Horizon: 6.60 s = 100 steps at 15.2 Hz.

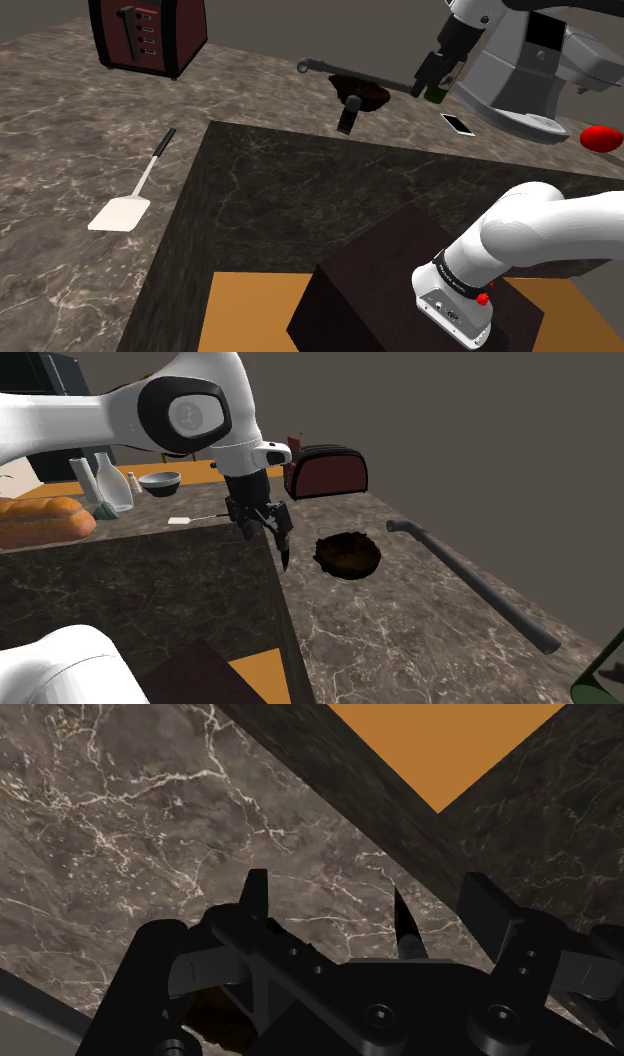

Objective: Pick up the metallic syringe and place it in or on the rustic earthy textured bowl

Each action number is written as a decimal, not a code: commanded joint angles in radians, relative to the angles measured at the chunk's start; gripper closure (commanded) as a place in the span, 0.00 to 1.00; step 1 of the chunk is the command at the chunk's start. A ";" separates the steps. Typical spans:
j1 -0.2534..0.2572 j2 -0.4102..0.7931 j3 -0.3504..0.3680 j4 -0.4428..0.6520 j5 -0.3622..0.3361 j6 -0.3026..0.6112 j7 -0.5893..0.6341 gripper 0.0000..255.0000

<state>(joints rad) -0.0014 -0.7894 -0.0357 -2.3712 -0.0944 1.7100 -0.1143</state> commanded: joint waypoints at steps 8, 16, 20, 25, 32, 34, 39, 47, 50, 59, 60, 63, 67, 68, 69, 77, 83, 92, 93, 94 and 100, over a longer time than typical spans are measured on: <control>0.072 0.215 -0.009 0.047 0.073 0.174 -0.055 0.00; 0.115 0.359 -0.011 0.069 0.125 0.300 -0.099 0.00; 0.116 0.378 -0.010 0.025 0.127 0.364 -0.100 0.00; 0.116 0.378 -0.010 0.025 0.127 0.364 -0.100 0.00; 0.116 0.378 -0.010 0.025 0.127 0.364 -0.100 1.00; 0.116 0.378 -0.010 0.025 0.127 0.364 -0.100 1.00; 0.116 0.376 -0.010 0.036 0.126 0.350 -0.099 1.00; 0.116 0.365 -0.009 0.134 0.125 0.241 -0.094 1.00; 0.116 0.364 -0.009 0.174 0.124 0.200 -0.093 1.00; 0.117 0.374 -0.008 0.304 0.124 0.081 -0.088 1.00; 0.117 0.376 -0.008 0.320 0.124 0.067 -0.088 1.00; 0.117 0.384 -0.009 0.367 0.124 0.028 -0.087 1.00; 0.117 0.398 -0.009 0.434 0.124 -0.026 -0.085 1.00; 0.117 0.402 -0.009 0.452 0.124 -0.039 -0.085 1.00; 0.118 0.406 -0.009 0.469 0.124 -0.053 -0.084 1.00; 0.079 0.548 -0.103 0.649 0.126 -0.096 -0.217 1.00; 0.031 0.725 -0.191 0.868 0.162 -0.148 -0.351 1.00; 0.006 0.772 -0.219 0.835 0.178 -0.074 -0.408 1.00; 0.007 0.767 -0.218 0.815 0.177 -0.059 -0.408 1.00; 0.007 0.763 -0.218 0.796 0.176 -0.044 -0.408 1.00; 0.009 0.742 -0.216 0.690 0.171 0.042 -0.411 1.00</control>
<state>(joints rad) 0.0083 -0.0467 -0.2507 -1.6691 0.0764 1.7400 -0.5230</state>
